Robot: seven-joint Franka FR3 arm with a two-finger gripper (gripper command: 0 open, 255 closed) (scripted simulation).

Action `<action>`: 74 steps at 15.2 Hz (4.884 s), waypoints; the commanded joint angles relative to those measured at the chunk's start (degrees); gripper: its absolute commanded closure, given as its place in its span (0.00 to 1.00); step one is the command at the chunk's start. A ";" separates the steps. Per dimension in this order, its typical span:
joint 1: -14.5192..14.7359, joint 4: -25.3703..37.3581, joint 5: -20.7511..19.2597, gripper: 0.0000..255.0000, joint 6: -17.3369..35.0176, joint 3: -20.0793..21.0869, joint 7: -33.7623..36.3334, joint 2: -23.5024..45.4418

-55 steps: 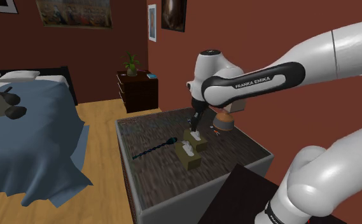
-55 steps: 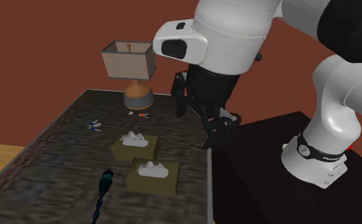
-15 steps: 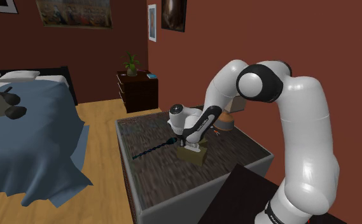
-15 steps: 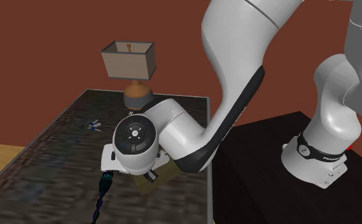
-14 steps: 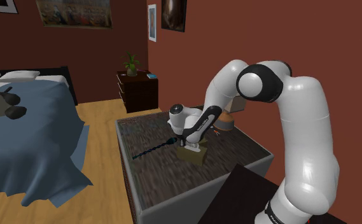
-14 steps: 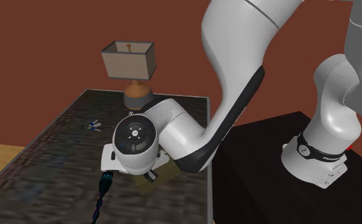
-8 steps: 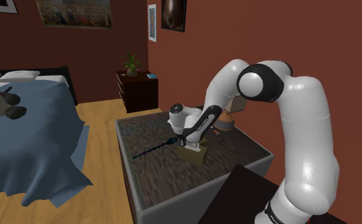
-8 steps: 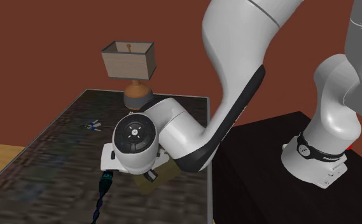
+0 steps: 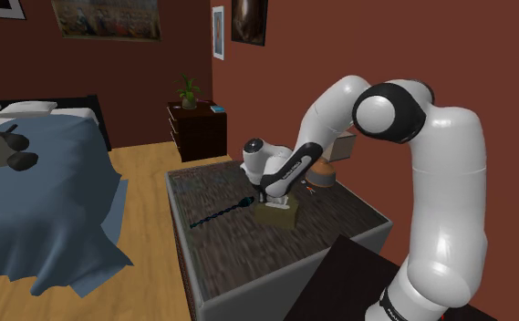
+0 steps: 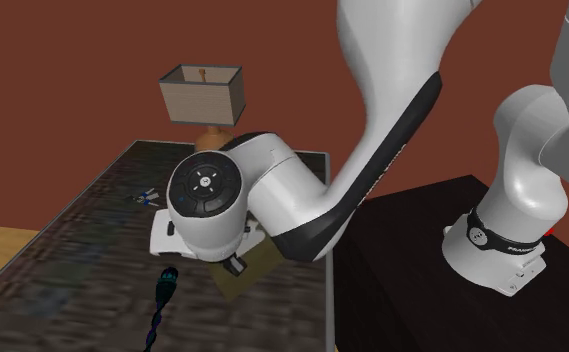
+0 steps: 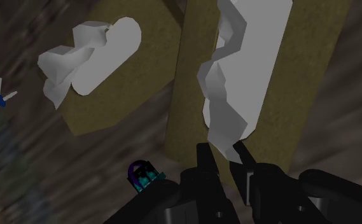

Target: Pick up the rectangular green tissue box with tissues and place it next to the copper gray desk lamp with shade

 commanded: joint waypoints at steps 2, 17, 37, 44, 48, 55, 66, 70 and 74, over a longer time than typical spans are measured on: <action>-0.43 -0.18 1.30 1.00 -1.44 0.53 -1.68 -1.88; -1.32 0.21 7.29 1.00 -9.33 2.59 -8.79 -10.50; -1.32 5.29 13.40 1.00 -21.30 3.83 -16.73 -18.79; -1.18 8.29 14.90 1.00 -25.80 4.05 -19.07 -20.70; -1.10 10.29 15.62 1.00 -28.42 4.15 -20.33 -21.54; -0.94 14.28 16.67 1.00 -33.10 4.32 -22.40 -22.58; -0.69 21.94 17.80 1.00 -40.72 4.56 -25.42 -23.04; -0.60 25.19 18.07 1.00 -43.59 4.66 -26.47 -22.83; -0.50 28.54 18.25 1.00 -46.38 4.75 -27.46 -22.43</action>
